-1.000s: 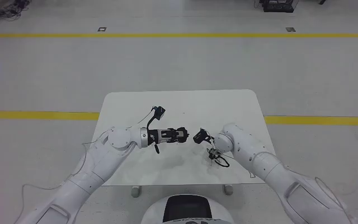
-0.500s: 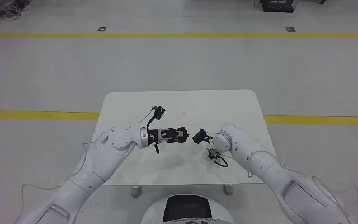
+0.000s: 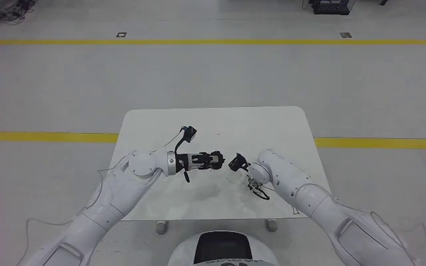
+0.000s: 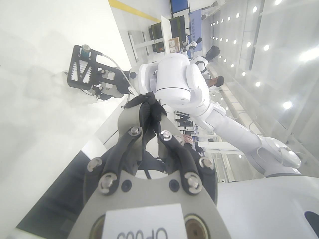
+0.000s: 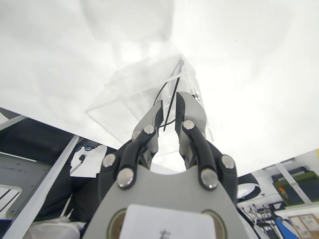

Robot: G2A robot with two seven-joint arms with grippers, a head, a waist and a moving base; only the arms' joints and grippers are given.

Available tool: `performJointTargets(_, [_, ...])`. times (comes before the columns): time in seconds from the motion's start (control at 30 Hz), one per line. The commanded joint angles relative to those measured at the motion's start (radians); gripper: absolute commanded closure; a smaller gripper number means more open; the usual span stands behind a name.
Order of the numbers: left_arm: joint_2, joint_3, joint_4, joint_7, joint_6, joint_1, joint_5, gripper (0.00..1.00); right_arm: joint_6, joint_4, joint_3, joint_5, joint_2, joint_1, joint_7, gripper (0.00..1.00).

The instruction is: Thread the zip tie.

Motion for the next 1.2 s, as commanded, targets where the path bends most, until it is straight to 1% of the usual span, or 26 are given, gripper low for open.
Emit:
performJointTargets(0.0, [0.000, 0.000, 0.000, 0.000, 0.000, 0.000, 0.000, 1.00, 0.007, -0.001, 0.001, -0.005, -0.001, -0.002, 0.007, 0.83])
performJointTargets(0.13, [0.000, 0.000, 0.000, 0.000, 0.000, 0.000, 0.000, 1.00, 0.018, 0.011, 0.006, -0.001, -0.006, -0.002, 0.023, 0.81])
performJointTargets(0.3, [0.000, 0.000, 0.000, 0.000, 0.000, 0.000, 0.000, 1.00, 0.011, 0.038, 0.009, 0.023, -0.015, 0.005, 0.038, 0.82])
performJointTargets(0.37, [0.000, 0.000, 0.000, 0.000, 0.000, 0.000, 0.000, 1.00, 0.003, 0.051, 0.009, 0.031, -0.020, 0.009, 0.040, 0.84])
performJointTargets(0.43, [0.000, 0.000, 0.000, 0.000, 0.000, 0.000, 0.000, 1.00, 0.000, 0.061, 0.009, 0.036, -0.024, 0.013, 0.040, 0.89])
performJointTargets(0.47, [0.000, 0.000, 0.000, 0.000, 0.000, 0.000, 0.000, 1.00, -0.002, 0.067, 0.008, 0.037, -0.026, 0.015, 0.039, 0.92])
performJointTargets(0.5, [0.000, 0.000, 0.000, 0.000, 0.000, 0.000, 0.000, 1.00, -0.003, 0.070, 0.008, 0.037, -0.028, 0.016, 0.039, 1.00])
performJointTargets(0.77, [0.000, 0.000, 0.000, 0.000, 0.000, 0.000, 0.000, 1.00, -0.003, 0.085, 0.007, 0.028, -0.039, 0.022, 0.032, 1.00])
performJointTargets(0.87, [0.000, 0.000, 0.000, 0.000, 0.000, 0.000, 0.000, 1.00, -0.001, 0.070, 0.010, 0.022, -0.039, 0.020, 0.034, 1.00])
performJointTargets(0.97, [0.000, 0.000, 0.000, 0.000, 0.000, 0.000, 0.000, 1.00, -0.005, 0.036, 0.021, 0.014, -0.033, 0.012, 0.041, 1.00])
performJointTargets(1.1, [0.000, 0.000, 0.000, 0.000, 0.000, 0.000, 0.000, 1.00, -0.017, -0.026, 0.053, 0.006, -0.015, -0.008, 0.056, 1.00])
performJointTargets(1.17, [0.000, 0.000, 0.000, 0.000, 0.000, 0.000, 0.000, 1.00, -0.028, -0.070, 0.078, 0.007, -0.001, -0.025, 0.065, 1.00])
